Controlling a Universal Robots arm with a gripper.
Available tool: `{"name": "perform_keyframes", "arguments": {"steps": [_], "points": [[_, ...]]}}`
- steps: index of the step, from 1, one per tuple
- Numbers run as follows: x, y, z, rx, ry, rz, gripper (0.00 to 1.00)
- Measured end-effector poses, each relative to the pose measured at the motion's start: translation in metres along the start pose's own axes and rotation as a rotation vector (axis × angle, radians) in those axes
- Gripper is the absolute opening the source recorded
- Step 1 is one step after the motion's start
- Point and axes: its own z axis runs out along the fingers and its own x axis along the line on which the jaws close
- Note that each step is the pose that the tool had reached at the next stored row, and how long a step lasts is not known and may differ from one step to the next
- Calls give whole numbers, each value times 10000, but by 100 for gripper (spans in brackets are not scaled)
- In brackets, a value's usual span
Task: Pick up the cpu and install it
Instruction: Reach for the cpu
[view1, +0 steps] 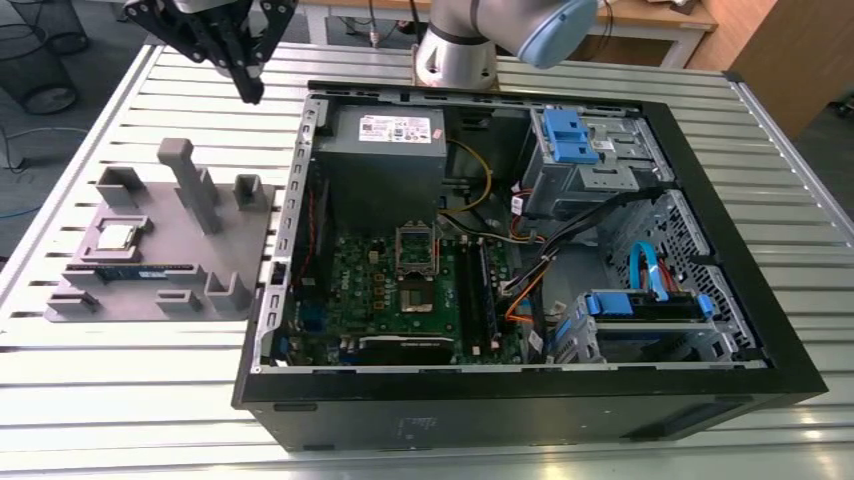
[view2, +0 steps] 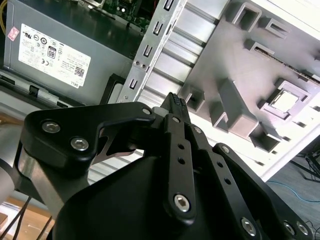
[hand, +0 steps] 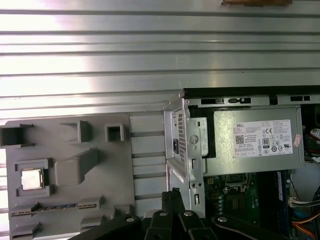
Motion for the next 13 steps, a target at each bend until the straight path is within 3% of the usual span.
{"name": "perform_keyframes", "arguments": {"steps": [13], "points": [[222,-16,-27,-15,-209,-8,11]]}}
